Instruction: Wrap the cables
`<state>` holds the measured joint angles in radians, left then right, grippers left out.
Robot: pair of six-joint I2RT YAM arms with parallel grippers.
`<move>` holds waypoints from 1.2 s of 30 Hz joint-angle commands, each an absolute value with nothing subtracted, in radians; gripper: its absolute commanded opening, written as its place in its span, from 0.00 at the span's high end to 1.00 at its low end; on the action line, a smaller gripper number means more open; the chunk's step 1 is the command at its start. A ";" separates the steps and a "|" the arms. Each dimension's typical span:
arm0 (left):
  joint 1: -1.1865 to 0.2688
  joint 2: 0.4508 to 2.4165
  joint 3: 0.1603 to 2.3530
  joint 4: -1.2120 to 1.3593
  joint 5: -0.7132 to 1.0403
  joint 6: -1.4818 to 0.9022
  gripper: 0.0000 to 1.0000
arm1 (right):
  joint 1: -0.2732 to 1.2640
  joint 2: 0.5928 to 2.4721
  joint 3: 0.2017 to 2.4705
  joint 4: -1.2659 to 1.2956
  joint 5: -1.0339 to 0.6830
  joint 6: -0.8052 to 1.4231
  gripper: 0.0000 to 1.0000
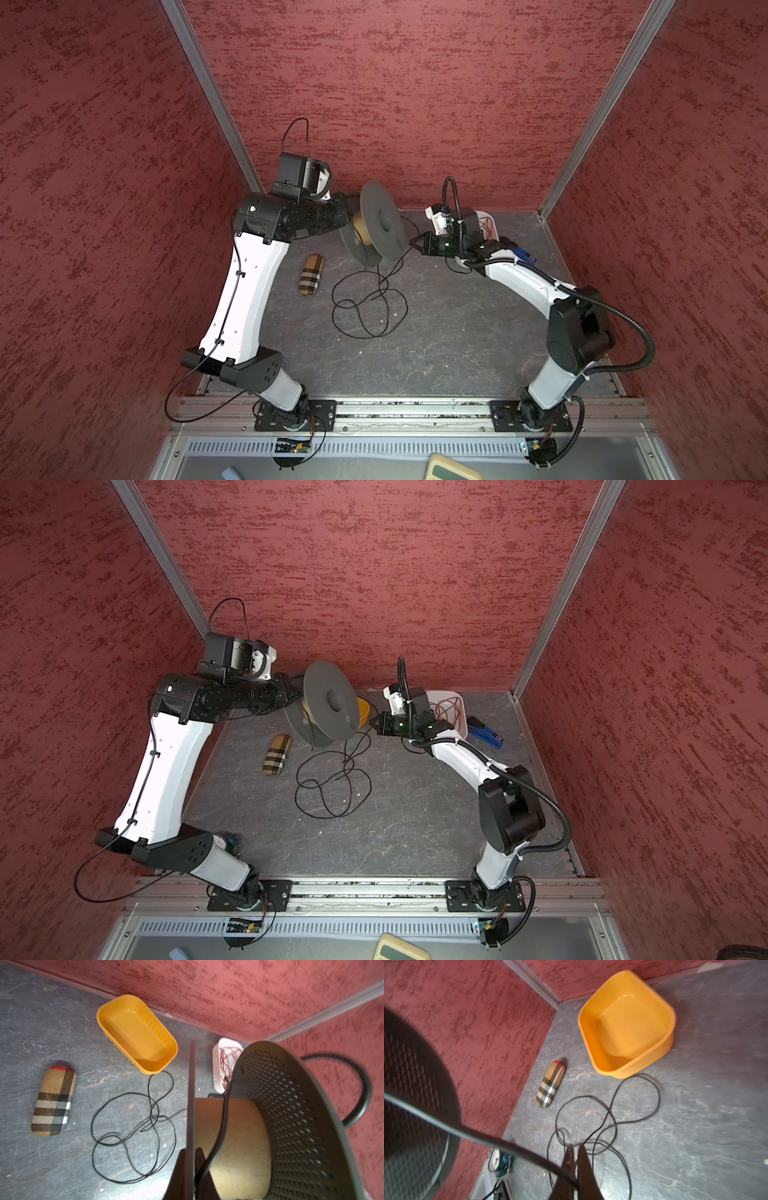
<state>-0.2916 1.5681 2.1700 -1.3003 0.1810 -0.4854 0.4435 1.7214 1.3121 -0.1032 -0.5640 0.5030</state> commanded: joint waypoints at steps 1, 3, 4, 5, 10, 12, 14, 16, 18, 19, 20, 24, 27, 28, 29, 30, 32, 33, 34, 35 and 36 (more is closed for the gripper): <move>-0.279 1.510 2.173 -1.138 0.192 -0.599 1.00 | 0.441 1.676 1.252 0.023 -0.673 0.516 0.91; -0.279 1.502 2.161 -1.099 0.182 -0.627 1.00 | 0.444 1.670 1.224 0.057 -0.713 0.515 0.77; -0.279 1.502 2.160 -1.085 0.175 -0.640 1.00 | 0.446 1.667 1.213 0.068 -0.721 0.509 0.70; -0.278 1.499 2.161 -1.074 0.171 -0.650 1.00 | 0.447 1.662 1.201 0.078 -0.727 0.504 0.61; -0.281 1.491 2.162 -1.049 0.127 -0.670 1.00 | 0.453 1.629 1.143 0.139 -0.693 0.501 0.23; -0.280 1.484 2.155 -1.045 0.099 -0.673 1.00 | 0.459 1.623 1.125 0.174 -0.683 0.508 0.18; -0.279 1.475 2.137 -1.032 0.081 -0.680 1.00 | 0.473 1.614 1.106 0.206 -0.650 0.496 0.14; -0.279 1.469 2.124 -1.022 0.067 -0.684 1.00 | 0.492 1.616 1.091 0.236 -0.617 0.474 0.12; -0.278 1.469 2.117 -1.023 0.056 -0.688 1.00 | 0.509 1.620 1.083 0.269 -0.598 0.466 0.11; -0.278 1.470 2.115 -1.027 0.049 -0.690 1.00 | 0.518 1.622 1.075 0.290 -0.588 0.466 0.11; -0.277 1.470 2.113 -1.030 0.041 -0.696 1.00 | 0.529 1.623 1.069 0.308 -0.574 0.466 0.11; -0.269 1.470 2.103 -1.030 0.025 -0.718 1.00 | 0.573 1.624 1.029 0.395 -0.529 0.457 0.09; -0.265 1.467 2.100 -1.034 0.010 -0.731 1.00 | 0.599 1.651 1.023 0.429 -0.506 0.457 0.08; -0.262 1.468 2.099 -1.034 0.009 -0.740 1.00 | 0.605 1.666 1.023 0.448 -0.504 0.461 0.08; -0.258 1.468 2.098 -1.035 0.010 -0.748 1.00 | 0.614 1.676 1.022 0.467 -0.495 0.468 0.08; -0.255 1.467 2.097 -1.035 0.011 -0.755 1.00 | 0.623 1.690 1.021 0.488 -0.485 0.472 0.07; -0.248 1.466 2.096 -1.038 0.013 -0.770 1.00 | 0.641 1.711 1.022 0.525 -0.444 0.471 0.08; -0.243 1.464 2.093 -1.039 0.019 -0.776 1.00 | 0.652 1.718 1.014 0.554 -0.415 0.469 0.07; -0.240 1.464 2.092 -1.042 0.020 -0.781 1.00 | 0.660 1.727 1.005 0.587 -0.392 0.464 0.08; -0.237 1.463 2.089 -1.045 0.020 -0.786 1.00 | 0.670 1.741 1.004 0.611 -0.364 0.460 0.08; -0.233 1.459 2.084 -1.043 0.023 -0.792 1.00 | 0.677 1.762 1.018 0.605 -0.344 0.459 0.08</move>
